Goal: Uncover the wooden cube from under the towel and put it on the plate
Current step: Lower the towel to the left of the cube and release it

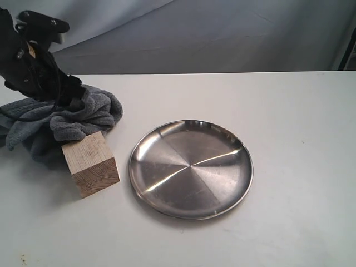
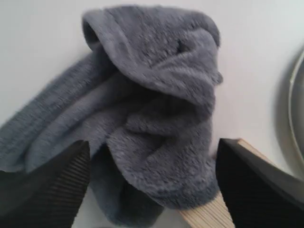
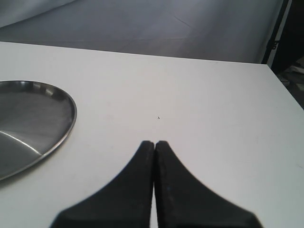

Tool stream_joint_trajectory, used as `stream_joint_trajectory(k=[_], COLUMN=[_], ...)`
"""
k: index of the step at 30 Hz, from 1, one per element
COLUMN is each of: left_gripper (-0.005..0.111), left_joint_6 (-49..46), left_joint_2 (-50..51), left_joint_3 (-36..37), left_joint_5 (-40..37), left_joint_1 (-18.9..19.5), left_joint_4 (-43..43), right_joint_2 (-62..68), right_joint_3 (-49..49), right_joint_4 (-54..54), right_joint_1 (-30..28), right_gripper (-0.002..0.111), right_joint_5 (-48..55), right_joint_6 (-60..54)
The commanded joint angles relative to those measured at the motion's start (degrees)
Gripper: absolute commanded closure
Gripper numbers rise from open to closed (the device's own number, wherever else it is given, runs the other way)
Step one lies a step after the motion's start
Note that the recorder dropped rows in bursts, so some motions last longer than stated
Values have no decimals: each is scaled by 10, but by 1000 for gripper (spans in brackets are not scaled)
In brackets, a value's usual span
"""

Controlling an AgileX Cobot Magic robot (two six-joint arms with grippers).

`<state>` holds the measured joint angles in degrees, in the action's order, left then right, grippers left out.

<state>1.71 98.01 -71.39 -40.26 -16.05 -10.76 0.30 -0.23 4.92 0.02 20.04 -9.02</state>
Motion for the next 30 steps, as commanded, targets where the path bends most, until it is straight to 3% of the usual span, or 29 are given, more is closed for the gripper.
stream_joint_trajectory(k=[1,15,18,25,30], left_gripper=[36,40,53,105,106], left_joint_6=[-37,-37,-37,-37,-37], left_joint_2=[3,70,86,89,89], left_joint_3=[22,48,48,48,48], left_joint_5=[-16,44,86,169,203], left_joint_1=[1,1,1,1,1], left_joint_4=[48,51,24,7,7], right_joint_2=[-3,-3,-3,-3,-3], right_joint_3=[2,2,2,2,2], right_joint_4=[2,2,2,2,2], right_joint_1=[1,1,1,1,1], right_gripper=[108,108,108,108,108], right_joint_5=[0,0,0,0,0], right_joint_6=[0,0,0,0,0])
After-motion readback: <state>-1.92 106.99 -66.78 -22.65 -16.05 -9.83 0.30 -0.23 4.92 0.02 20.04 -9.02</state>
